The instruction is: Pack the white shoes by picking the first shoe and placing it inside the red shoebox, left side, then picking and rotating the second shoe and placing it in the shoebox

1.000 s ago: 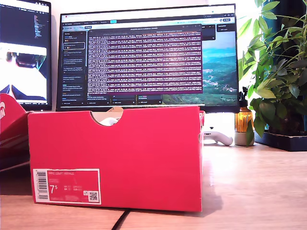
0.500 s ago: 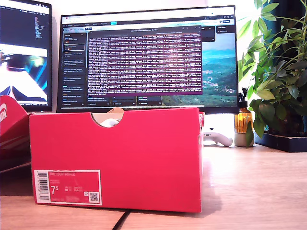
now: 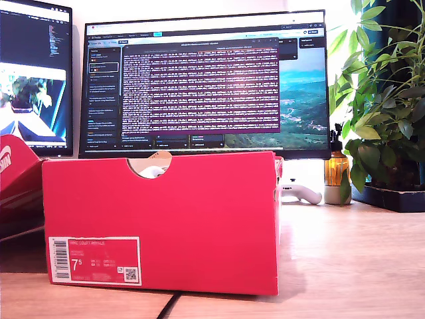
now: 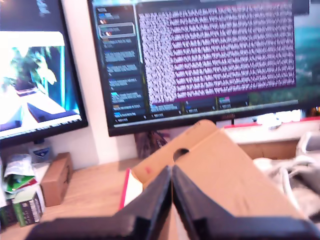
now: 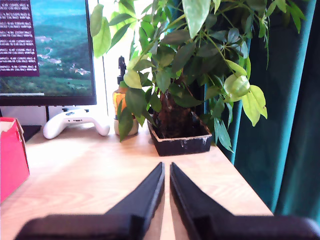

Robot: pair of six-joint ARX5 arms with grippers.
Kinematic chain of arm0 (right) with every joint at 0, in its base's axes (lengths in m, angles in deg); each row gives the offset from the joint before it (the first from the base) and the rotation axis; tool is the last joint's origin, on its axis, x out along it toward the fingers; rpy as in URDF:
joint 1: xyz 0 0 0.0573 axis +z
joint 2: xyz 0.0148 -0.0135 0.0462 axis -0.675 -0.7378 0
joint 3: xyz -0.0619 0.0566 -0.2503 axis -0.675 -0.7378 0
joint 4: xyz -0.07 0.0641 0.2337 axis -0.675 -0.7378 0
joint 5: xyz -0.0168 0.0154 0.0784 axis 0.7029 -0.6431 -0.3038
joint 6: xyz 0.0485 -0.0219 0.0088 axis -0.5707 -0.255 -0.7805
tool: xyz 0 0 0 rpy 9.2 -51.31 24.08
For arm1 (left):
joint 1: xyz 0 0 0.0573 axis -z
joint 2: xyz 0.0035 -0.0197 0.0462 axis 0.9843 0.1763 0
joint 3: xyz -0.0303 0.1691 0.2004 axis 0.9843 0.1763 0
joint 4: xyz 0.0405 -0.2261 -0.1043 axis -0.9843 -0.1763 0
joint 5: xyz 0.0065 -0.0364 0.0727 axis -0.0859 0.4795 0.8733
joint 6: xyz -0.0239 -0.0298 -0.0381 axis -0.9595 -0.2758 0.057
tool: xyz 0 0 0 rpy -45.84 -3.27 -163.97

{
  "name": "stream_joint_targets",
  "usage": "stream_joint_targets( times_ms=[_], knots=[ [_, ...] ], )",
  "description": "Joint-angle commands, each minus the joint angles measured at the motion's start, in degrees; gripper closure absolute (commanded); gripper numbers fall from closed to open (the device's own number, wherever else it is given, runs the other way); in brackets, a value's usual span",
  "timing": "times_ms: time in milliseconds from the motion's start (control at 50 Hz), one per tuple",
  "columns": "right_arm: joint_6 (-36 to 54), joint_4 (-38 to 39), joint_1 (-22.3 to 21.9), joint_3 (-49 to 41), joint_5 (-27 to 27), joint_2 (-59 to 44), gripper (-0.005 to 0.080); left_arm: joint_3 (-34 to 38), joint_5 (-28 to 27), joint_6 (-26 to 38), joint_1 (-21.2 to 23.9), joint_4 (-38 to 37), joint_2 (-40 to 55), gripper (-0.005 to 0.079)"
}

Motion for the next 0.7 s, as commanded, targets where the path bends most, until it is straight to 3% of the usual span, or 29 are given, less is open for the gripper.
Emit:
stream_joint_targets(
  times_ms=[0, 180, 420, 680],
  knots=[
    [-0.09, 0.22, -0.39, -0.74, 0.00, 0.37, 0.0753, 1.79, 1.22, -1.22, -0.20, -1.05, -2.84, 0.0753],
    [-0.04, 0.39, -0.39, -0.74, 0.35, 0.37, 0.0754, 1.79, 7.21, -4.11, -0.15, -11.76, -11.72, 0.0753],
    [-0.07, 0.85, -0.39, -0.74, 0.42, 0.37, 0.0754, 1.77, 7.78, -6.71, -0.15, -28.85, -24.41, 0.0753],
    [-0.07, -0.37, -0.42, -0.74, 2.29, 0.37, 0.0754, 1.68, 8.72, -8.59, 1.25, -37.79, -23.96, 0.0753]
  ],
)
